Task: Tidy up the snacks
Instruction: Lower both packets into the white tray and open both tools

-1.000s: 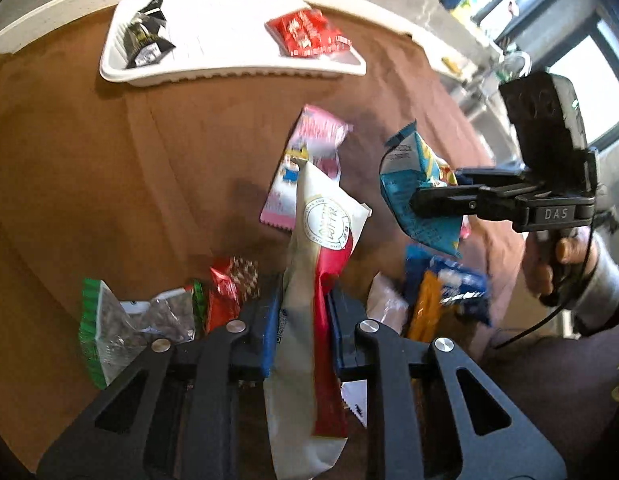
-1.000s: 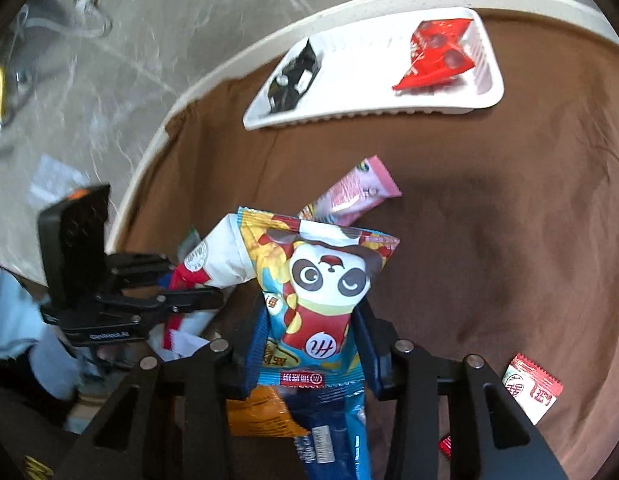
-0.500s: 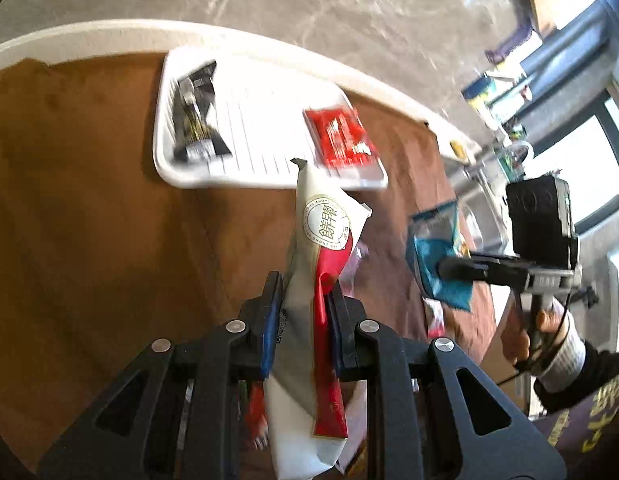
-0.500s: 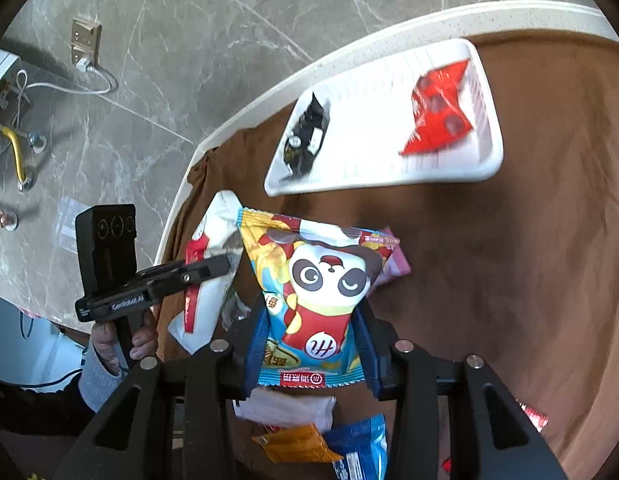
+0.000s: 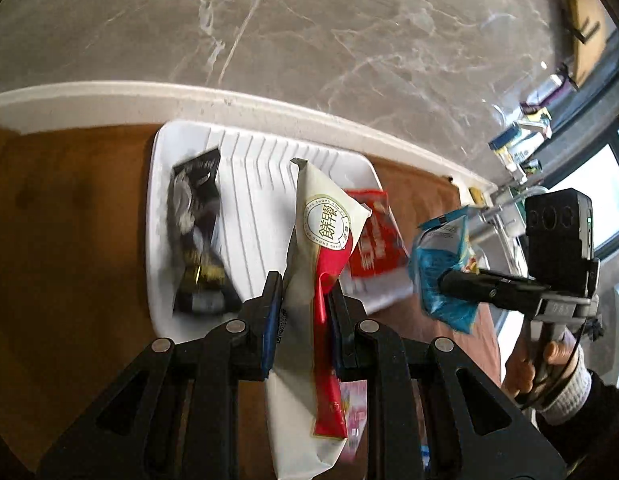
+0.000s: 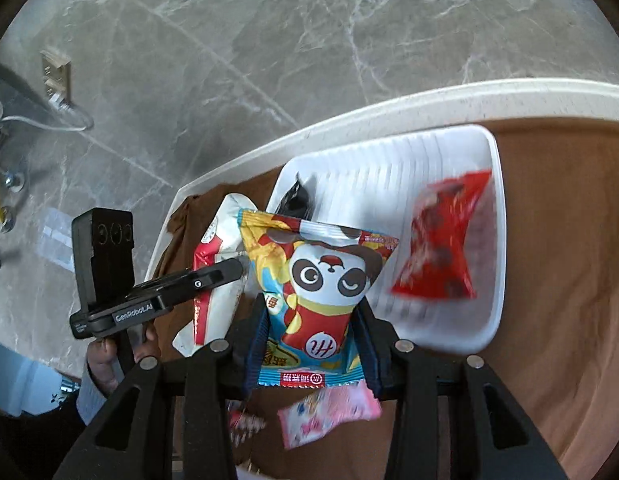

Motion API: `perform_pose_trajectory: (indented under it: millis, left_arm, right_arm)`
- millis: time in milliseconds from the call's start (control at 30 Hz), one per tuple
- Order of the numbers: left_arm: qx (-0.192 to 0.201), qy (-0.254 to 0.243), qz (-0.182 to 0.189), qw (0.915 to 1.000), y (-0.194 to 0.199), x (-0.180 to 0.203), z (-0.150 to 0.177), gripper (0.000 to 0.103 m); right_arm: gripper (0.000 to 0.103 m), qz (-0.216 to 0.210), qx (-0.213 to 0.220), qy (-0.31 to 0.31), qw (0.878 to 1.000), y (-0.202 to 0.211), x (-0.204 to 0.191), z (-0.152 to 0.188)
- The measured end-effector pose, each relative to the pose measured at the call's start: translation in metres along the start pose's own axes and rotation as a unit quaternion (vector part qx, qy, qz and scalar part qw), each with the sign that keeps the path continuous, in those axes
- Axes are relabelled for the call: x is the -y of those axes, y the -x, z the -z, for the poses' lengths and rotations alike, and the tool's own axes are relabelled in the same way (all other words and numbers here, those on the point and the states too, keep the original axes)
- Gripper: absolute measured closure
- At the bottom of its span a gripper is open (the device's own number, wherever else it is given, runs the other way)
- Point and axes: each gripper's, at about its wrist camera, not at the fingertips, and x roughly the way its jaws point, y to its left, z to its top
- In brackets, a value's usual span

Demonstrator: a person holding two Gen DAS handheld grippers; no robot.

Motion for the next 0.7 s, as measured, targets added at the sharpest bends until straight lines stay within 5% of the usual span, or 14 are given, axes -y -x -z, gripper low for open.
perform_pose_trajectory:
  millis: [233, 533, 700]
  left_arm:
    - [0.009, 0.005, -0.019, 0.9998, -0.041, -0.007, -0.038, 0.084]
    - [0.01, -0.026, -0.097, 0.9949, -0.086, -0.013, -0.061, 0.084]
    - [0.021, -0.054, -0.132, 0.9896, -0.096, -0.008, -0.066, 0.082]
  right_arm:
    - [0.06, 0.026, -0.004, -0.009, 1.0, -0.031, 0.018, -0.031]
    - [0.057, 0.072, -0.013, 0.001, 0.997, -0.068, 0.029, -0.049]
    - [0.045, 0.097, -0.003, 0.038, 0.995, -0.071, 0.02, -0.052]
